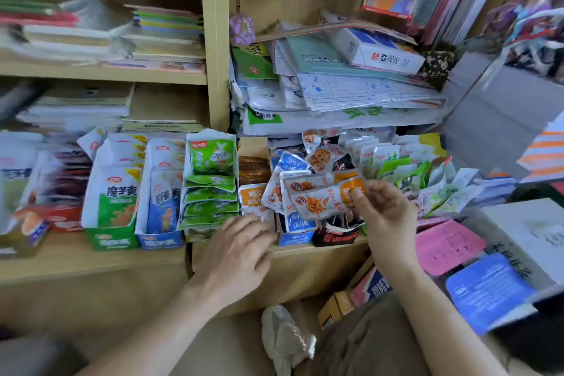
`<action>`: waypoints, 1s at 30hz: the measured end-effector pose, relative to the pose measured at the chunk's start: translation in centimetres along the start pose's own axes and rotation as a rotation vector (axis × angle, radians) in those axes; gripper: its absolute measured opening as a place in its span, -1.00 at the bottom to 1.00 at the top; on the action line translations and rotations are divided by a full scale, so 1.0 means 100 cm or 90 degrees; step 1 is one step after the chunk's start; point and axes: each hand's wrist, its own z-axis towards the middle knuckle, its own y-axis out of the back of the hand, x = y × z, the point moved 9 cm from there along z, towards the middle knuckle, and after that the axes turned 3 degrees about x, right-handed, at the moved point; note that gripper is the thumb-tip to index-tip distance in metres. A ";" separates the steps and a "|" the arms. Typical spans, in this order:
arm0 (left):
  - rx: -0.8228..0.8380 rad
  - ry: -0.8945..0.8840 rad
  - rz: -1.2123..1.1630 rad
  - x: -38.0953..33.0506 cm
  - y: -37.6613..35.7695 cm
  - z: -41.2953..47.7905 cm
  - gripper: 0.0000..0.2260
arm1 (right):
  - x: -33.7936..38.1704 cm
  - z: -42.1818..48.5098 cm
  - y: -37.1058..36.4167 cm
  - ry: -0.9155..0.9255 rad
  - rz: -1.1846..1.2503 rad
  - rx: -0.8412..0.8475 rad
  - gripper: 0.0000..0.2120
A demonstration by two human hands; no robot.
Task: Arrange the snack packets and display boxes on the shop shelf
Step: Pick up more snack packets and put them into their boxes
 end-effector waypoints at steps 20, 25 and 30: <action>0.024 0.217 -0.071 0.100 0.034 -0.022 -0.76 | -0.040 0.031 -0.182 0.282 -0.676 0.381 -0.81; 0.019 0.232 -0.066 0.096 0.033 -0.015 -0.77 | -0.031 0.012 -0.162 0.326 -0.623 0.278 -0.62; 0.026 0.189 -0.070 0.067 0.027 0.003 -0.72 | -0.017 -0.006 -0.106 0.291 -0.505 0.248 -0.69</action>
